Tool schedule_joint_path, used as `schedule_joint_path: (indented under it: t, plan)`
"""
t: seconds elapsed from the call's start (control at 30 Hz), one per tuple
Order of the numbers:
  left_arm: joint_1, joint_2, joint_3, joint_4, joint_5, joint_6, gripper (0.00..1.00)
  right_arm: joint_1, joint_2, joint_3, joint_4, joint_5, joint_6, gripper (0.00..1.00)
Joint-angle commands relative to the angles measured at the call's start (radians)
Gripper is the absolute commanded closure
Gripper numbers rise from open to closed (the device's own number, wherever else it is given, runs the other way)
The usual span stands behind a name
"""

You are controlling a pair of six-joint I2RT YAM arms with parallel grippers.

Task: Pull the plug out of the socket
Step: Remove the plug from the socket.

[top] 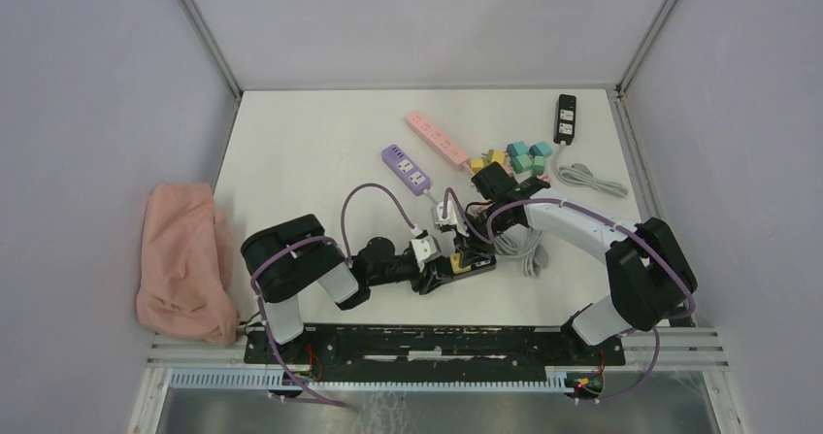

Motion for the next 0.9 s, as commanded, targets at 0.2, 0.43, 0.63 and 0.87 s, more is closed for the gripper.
schedule_joint_path:
  t: [0.2, 0.43, 0.63, 0.87]
  plan:
    - [-0.006, 0.012, 0.011, 0.052, -0.018, -0.007, 0.97, -0.145, -0.025, 0.025, -0.032, -0.029, -0.123, 1.00]
    - [-0.005, 0.013, 0.013, 0.049, -0.025, -0.008, 0.97, -0.079, -0.012, 0.019, -0.164, -0.099, -0.293, 1.00]
    - [-0.005, 0.014, 0.019, 0.038, -0.024, -0.008, 0.97, -0.004, -0.016, 0.030, 0.075, -0.141, 0.060, 1.00]
    - [-0.005, 0.018, 0.028, 0.020, -0.017, -0.006, 0.97, -0.068, -0.006, 0.042, 0.200, -0.068, 0.244, 1.00]
